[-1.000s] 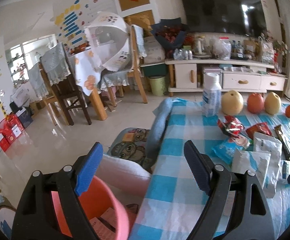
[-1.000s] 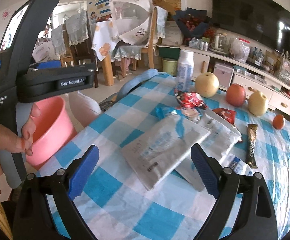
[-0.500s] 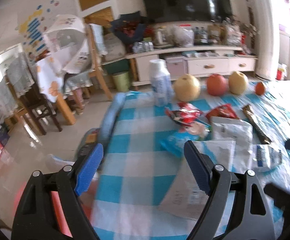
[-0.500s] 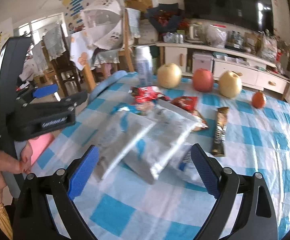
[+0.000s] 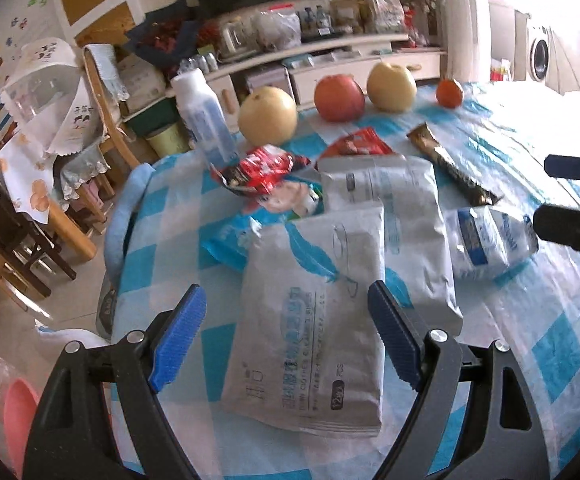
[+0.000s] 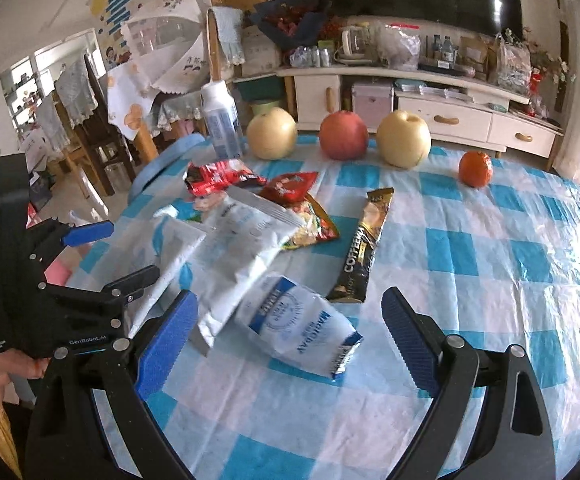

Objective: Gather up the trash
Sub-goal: 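Grasp the white feather-print wipes packet with the left tool, then grasp the second white packet with the right tool while the left tool holds its packet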

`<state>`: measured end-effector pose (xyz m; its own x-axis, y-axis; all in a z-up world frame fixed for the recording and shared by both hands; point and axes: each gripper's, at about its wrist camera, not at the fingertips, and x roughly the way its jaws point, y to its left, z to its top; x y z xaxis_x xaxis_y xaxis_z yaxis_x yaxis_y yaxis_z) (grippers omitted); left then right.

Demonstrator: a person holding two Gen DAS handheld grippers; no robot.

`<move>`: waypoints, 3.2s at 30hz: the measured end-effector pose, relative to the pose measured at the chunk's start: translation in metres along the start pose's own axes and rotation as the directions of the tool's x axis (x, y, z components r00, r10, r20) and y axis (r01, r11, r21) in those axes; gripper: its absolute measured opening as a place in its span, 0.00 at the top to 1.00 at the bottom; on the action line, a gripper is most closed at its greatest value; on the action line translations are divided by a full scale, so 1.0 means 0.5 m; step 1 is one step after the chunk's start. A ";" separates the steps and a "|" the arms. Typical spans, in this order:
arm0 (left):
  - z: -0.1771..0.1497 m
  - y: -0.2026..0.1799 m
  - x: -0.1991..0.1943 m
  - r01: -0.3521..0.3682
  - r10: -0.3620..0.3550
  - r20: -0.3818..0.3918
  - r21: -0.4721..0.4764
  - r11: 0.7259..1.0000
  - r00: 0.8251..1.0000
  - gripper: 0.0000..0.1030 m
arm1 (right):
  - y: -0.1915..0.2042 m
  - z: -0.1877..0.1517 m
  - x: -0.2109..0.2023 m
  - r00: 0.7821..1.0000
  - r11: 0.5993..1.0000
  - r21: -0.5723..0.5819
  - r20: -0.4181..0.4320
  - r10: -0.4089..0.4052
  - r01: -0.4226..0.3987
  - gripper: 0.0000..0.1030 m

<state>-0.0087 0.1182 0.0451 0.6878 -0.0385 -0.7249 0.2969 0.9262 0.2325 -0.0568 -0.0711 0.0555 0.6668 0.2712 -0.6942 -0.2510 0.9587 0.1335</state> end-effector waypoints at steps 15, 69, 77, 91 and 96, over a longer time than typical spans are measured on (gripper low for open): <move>0.003 0.007 0.050 0.130 -0.135 -0.043 -0.101 0.986 0.990 0.15 | -0.024 0.005 0.045 0.997 0.999 -0.029 -0.066 -0.041 0.039 0.11; -0.004 0.074 0.037 0.144 -0.150 0.007 -0.334 0.932 0.989 0.35 | -0.002 0.058 0.175 0.946 0.943 0.174 -0.111 0.306 -0.285 0.18; -0.012 0.067 0.058 0.136 -0.153 -0.025 -0.330 0.934 0.988 0.35 | 0.012 0.057 0.196 0.926 0.923 0.185 -0.111 0.361 -0.338 0.48; -0.017 0.070 0.053 0.140 -0.153 -0.011 -0.346 0.928 0.988 0.35 | 0.026 0.056 0.173 0.903 0.896 0.181 -0.069 0.424 -0.407 0.74; -0.022 0.096 0.028 0.142 -0.144 0.022 -0.366 0.920 0.989 0.35 | 0.055 0.060 0.134 0.925 0.922 0.097 -0.026 0.379 -0.375 0.77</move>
<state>0.0078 0.1662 0.0389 0.6523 -0.1800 -0.7363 0.1288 0.9836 -0.1263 0.0021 -0.0239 0.0338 0.5034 0.6117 -0.6103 -0.4135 0.7907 0.4514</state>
